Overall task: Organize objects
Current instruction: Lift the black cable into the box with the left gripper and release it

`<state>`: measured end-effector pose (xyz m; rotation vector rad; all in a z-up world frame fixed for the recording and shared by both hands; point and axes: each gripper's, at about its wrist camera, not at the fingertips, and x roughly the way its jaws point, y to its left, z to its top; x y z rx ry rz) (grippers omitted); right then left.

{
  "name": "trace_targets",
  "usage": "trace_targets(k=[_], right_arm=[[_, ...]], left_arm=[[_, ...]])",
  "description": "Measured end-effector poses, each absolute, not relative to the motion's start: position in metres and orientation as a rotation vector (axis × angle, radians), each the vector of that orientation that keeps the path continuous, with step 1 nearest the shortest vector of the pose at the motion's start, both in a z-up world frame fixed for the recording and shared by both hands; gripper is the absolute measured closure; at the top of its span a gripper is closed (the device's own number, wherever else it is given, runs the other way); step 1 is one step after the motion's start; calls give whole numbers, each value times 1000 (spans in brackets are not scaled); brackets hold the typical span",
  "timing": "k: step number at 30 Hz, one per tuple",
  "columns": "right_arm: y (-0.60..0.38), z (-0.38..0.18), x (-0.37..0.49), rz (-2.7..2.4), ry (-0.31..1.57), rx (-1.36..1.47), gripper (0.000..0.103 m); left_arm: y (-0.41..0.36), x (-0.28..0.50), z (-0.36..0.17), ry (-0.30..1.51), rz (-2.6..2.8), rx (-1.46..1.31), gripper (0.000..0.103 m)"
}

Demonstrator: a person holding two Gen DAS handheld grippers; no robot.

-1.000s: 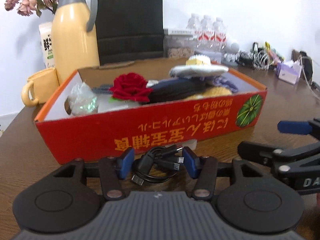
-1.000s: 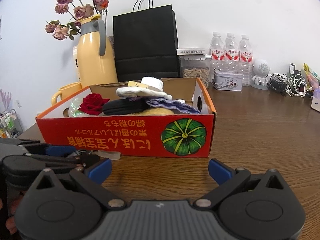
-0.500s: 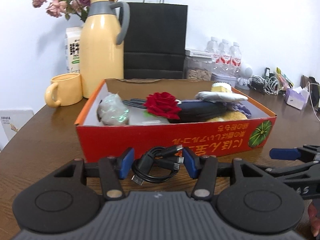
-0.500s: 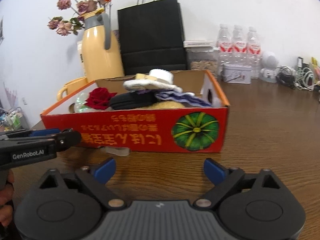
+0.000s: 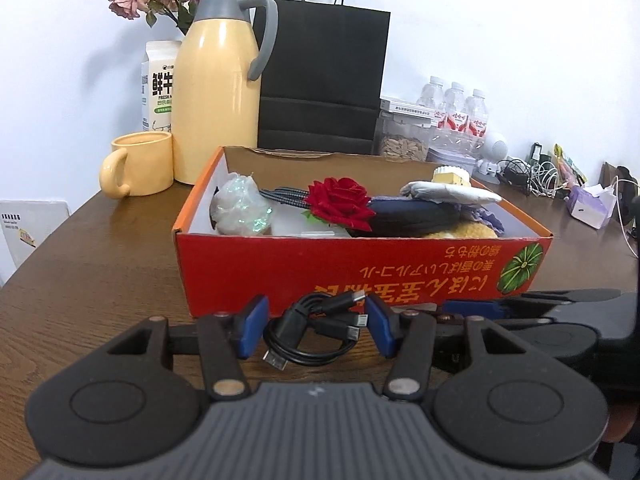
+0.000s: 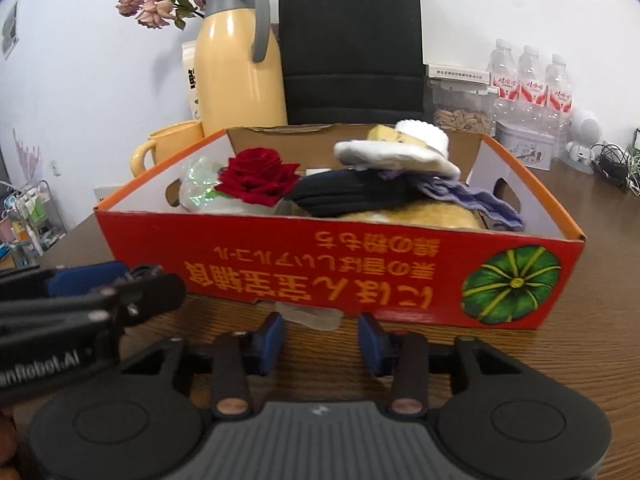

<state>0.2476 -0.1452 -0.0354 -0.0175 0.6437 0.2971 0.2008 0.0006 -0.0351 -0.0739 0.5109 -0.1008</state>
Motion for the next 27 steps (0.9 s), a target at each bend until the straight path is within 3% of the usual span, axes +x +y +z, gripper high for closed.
trace_targets(k=[2, 6, 9, 13, 27], right_arm=[[-141, -36, 249, 284, 644, -16, 77], [-137, -36, 250, 261, 636, -34, 77], [-136, -36, 251, 262, 639, -43, 83], [-138, -36, 250, 300, 642, -36, 98], [-145, -23, 212, 446, 509, 12, 100]], left_arm=[[2, 200, -35, 514, -103, -82, 48], [3, 200, -35, 518, -99, -85, 48], [2, 199, -35, 518, -102, -81, 48], [3, 200, -35, 520, -94, -85, 48], [15, 196, -33, 507, -71, -128, 48]])
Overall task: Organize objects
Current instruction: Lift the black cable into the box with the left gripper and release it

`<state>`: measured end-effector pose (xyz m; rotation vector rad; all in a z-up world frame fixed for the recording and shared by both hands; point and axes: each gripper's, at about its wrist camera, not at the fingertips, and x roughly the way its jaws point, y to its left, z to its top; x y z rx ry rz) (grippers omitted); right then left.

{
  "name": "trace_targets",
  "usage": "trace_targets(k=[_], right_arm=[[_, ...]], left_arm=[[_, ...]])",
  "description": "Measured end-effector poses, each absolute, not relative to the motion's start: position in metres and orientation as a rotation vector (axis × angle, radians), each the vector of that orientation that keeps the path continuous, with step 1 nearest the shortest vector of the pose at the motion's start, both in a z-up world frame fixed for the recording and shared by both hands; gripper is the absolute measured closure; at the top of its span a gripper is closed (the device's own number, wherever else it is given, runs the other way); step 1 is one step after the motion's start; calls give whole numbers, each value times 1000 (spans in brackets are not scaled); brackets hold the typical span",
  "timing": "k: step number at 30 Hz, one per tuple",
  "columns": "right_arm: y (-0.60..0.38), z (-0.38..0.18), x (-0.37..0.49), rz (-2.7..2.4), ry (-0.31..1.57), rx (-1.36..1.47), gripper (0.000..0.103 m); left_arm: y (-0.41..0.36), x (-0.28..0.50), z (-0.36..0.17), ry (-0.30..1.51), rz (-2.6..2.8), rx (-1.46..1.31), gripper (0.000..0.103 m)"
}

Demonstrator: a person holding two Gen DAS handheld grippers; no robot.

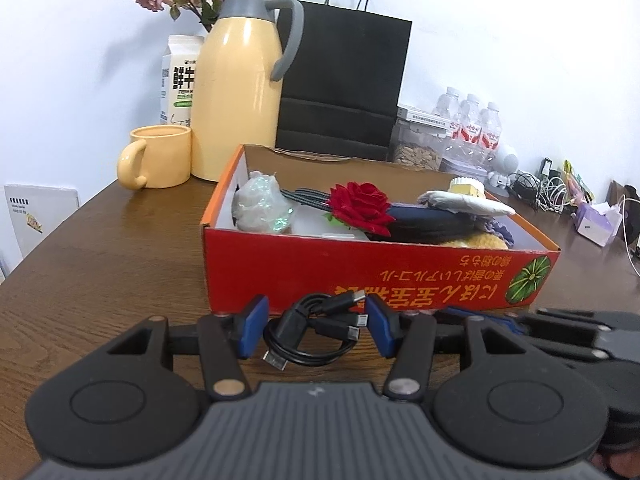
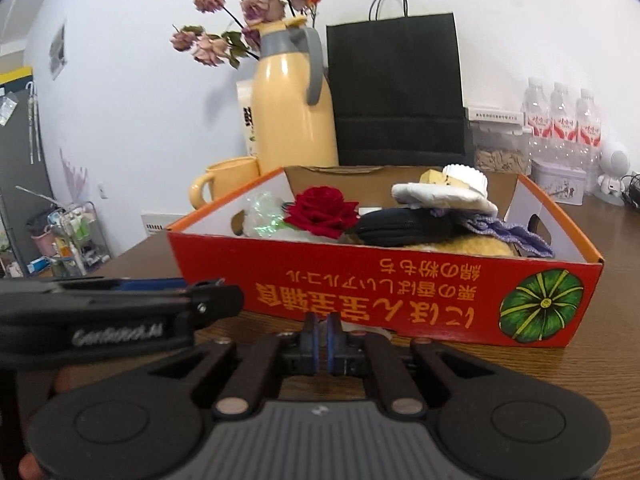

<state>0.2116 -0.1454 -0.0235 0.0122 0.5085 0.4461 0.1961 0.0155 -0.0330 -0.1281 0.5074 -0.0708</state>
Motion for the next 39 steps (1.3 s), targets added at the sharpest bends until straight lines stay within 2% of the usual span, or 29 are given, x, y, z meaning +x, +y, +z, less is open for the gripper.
trace_targets(k=[12, 20, 30, 39], right_arm=[[-170, -8, 184, 455, 419, 66, 100], [-184, 28, 181, 453, 292, 68, 100], [-184, 71, 237, 400, 185, 78, 100], [-182, 48, 294, 325, 219, 80, 100]], left_arm=[[18, 190, -29, 506, -67, -135, 48], [12, 195, 7, 452, -105, -162, 48], [-9, 254, 48, 375, -81, -162, 48], [-4, 309, 26, 428, 1, -188, 48]])
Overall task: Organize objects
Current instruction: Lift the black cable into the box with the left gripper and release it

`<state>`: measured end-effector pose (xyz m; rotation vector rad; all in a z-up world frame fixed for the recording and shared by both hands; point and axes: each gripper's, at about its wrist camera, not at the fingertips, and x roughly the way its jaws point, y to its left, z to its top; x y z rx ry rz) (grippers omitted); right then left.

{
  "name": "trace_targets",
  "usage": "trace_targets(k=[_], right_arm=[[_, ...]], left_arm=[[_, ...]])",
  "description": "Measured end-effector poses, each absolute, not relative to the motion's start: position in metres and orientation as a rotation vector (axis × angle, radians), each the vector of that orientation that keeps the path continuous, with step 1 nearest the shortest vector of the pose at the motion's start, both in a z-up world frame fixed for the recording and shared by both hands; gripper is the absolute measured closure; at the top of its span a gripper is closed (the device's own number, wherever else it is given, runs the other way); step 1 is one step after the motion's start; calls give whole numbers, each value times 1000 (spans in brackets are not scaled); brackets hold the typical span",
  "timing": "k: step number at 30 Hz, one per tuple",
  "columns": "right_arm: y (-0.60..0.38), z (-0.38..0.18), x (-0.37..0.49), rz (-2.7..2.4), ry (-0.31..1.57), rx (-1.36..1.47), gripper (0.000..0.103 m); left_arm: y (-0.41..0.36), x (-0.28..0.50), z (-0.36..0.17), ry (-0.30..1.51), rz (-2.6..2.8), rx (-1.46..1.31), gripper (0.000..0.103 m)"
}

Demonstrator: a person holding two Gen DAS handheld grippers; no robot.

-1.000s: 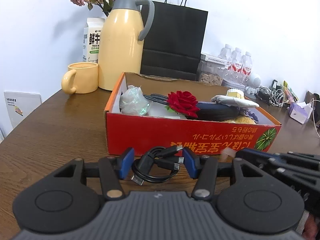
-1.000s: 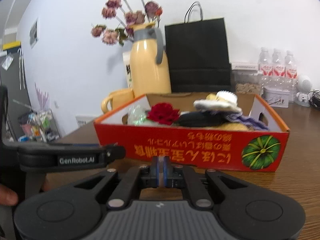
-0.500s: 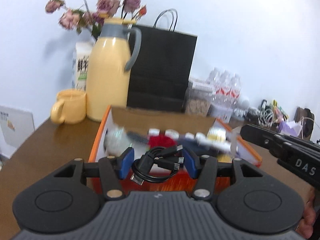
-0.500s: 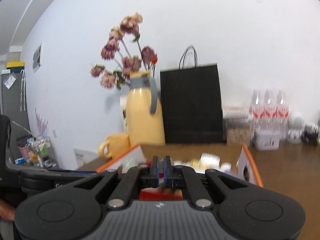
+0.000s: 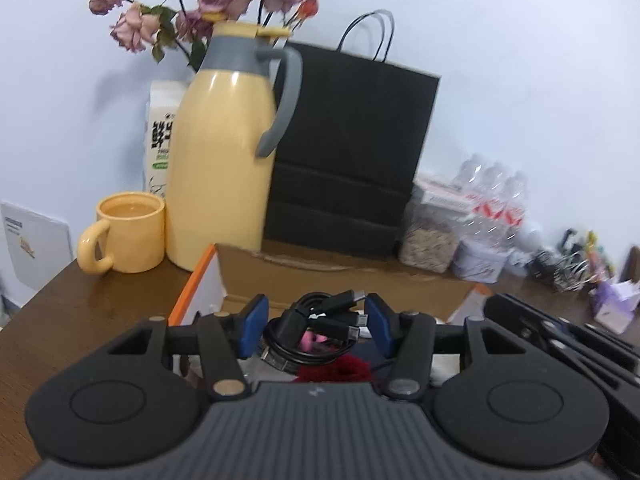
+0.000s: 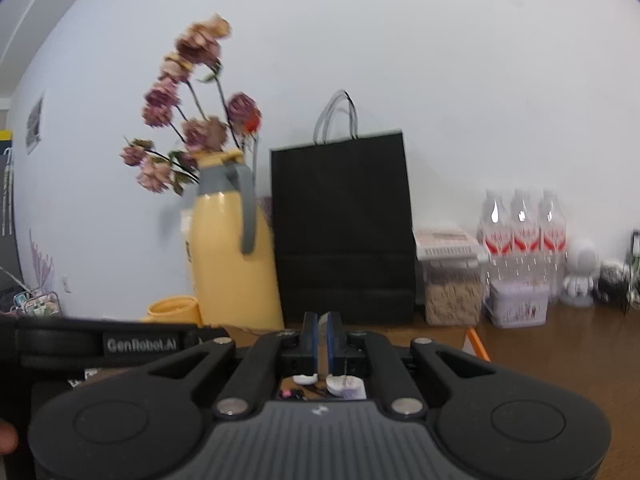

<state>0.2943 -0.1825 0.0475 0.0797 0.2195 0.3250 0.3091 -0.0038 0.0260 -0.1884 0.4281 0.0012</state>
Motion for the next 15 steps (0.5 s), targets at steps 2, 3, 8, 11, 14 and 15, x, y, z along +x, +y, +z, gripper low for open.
trace_targets(k=[2, 3, 8, 11, 14, 15], right_arm=[[-183, 39, 302, 330, 257, 79, 99], [-183, 37, 305, 331, 269, 77, 99], [-187, 30, 306, 310, 321, 69, 74], [-191, 29, 301, 288, 316, 68, 21], [-194, 32, 294, 266, 285, 67, 0], [-195, 33, 293, 264, 280, 68, 0]], left_arm=[[-1, 313, 20, 442, 10, -183, 47], [1, 313, 18, 440, 18, -187, 44], [1, 298, 22, 333, 71, -134, 0], [-1, 290, 25, 306, 64, -124, 0], [-2, 287, 27, 300, 60, -123, 0], [-2, 286, 28, 298, 57, -124, 0]])
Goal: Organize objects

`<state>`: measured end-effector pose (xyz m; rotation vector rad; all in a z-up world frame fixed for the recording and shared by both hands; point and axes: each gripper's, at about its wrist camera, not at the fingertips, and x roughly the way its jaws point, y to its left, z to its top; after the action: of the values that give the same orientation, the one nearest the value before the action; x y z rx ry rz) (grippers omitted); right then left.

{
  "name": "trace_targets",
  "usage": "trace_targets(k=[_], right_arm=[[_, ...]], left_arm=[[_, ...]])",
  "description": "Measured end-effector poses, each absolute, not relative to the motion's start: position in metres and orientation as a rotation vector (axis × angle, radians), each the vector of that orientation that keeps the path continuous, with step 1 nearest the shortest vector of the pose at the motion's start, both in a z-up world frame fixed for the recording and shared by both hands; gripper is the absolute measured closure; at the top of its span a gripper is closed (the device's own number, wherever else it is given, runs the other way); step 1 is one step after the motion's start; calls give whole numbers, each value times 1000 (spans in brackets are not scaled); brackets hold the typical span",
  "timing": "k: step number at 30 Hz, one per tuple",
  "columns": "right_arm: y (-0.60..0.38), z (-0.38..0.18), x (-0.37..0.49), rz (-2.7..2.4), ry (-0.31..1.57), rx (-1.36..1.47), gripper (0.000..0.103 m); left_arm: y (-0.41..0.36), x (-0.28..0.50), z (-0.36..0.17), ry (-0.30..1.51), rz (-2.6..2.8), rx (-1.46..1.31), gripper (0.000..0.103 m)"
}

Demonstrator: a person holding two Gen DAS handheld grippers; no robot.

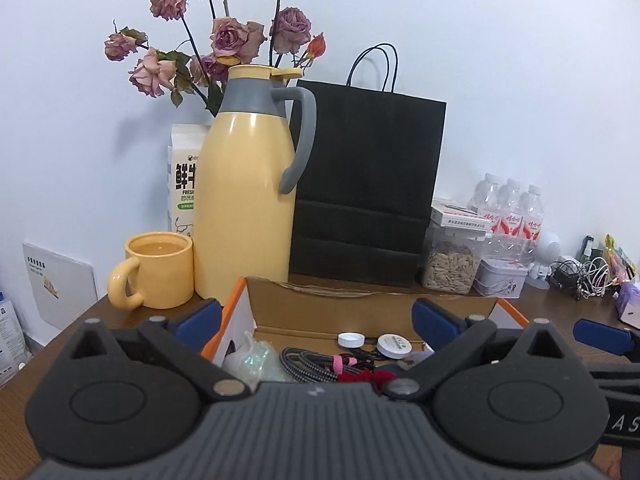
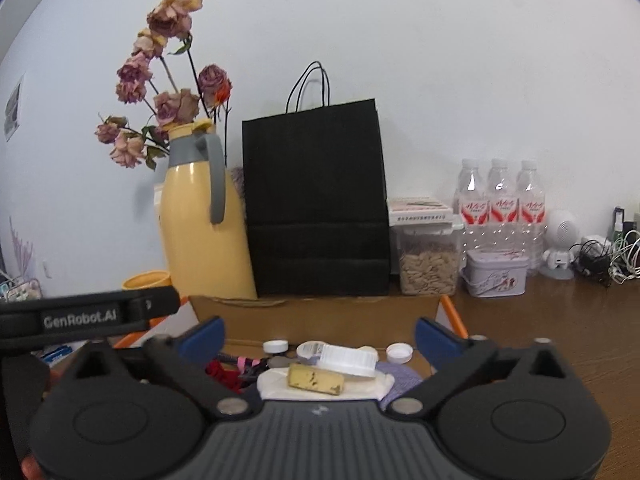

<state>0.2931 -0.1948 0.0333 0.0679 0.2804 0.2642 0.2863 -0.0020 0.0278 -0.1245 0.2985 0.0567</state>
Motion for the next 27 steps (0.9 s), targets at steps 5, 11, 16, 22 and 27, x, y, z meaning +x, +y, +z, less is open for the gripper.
trace_targets(k=[5, 11, 16, 22, 27], right_arm=[[-197, 37, 289, 265, 278, 68, 0], [-200, 53, 267, 270, 256, 72, 0], [-205, 69, 231, 314, 267, 70, 0], [-211, 72, 181, 301, 331, 66, 0], [-209, 60, 146, 266, 400, 44, 0]], left_arm=[[-1, 280, 33, 297, 47, -133, 0], [1, 249, 49, 278, 22, -122, 0], [1, 211, 56, 325, -19, -78, 0], [0, 159, 52, 385, -13, -46, 0], [3, 126, 37, 447, -17, -50, 0]])
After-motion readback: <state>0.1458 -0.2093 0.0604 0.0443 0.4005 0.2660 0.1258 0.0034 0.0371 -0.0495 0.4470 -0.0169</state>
